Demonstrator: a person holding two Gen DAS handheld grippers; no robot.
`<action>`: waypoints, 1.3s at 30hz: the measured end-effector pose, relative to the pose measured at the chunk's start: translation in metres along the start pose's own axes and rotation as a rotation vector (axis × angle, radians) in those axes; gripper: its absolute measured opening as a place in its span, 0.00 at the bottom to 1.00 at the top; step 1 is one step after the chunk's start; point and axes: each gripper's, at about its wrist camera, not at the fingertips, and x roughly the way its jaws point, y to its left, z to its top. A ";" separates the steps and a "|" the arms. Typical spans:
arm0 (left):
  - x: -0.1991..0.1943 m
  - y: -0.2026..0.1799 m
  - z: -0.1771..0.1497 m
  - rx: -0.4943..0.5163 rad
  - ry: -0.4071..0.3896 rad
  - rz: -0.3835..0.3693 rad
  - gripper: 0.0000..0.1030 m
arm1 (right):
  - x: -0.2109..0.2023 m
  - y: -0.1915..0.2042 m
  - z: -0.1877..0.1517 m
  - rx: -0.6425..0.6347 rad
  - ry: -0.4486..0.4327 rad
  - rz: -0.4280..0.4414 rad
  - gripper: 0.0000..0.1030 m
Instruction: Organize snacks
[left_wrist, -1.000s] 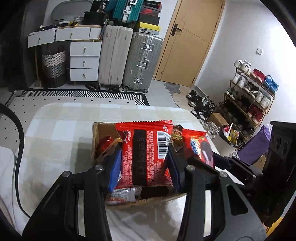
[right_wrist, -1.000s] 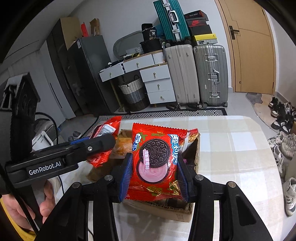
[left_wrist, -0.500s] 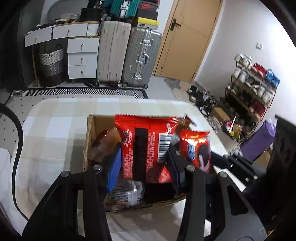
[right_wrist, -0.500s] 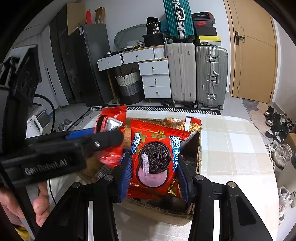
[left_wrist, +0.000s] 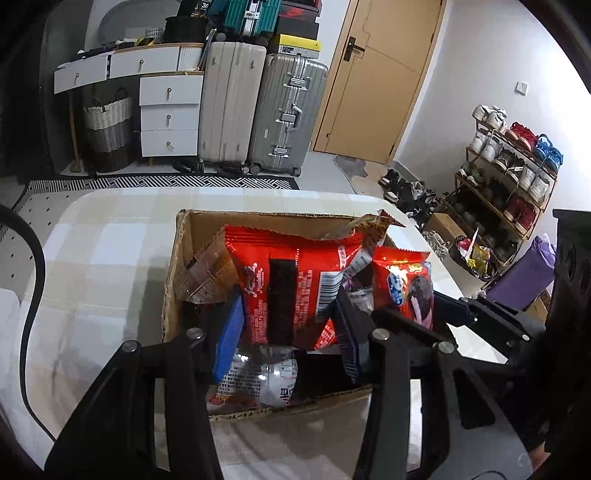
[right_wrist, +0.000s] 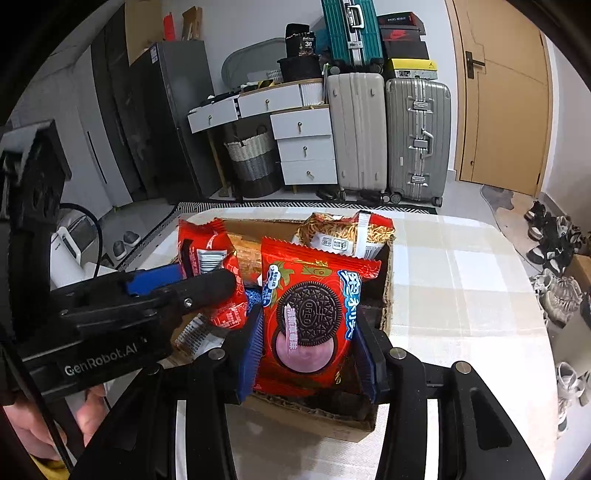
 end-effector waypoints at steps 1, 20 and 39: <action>0.000 -0.001 0.000 -0.002 0.005 -0.002 0.41 | 0.000 0.001 0.001 -0.003 0.001 0.000 0.44; -0.039 0.009 0.000 -0.056 -0.048 -0.028 0.73 | 0.000 0.001 0.003 0.011 0.035 0.022 0.44; -0.130 -0.004 -0.010 -0.091 -0.169 0.029 0.99 | -0.047 0.012 0.001 0.005 -0.055 -0.002 0.51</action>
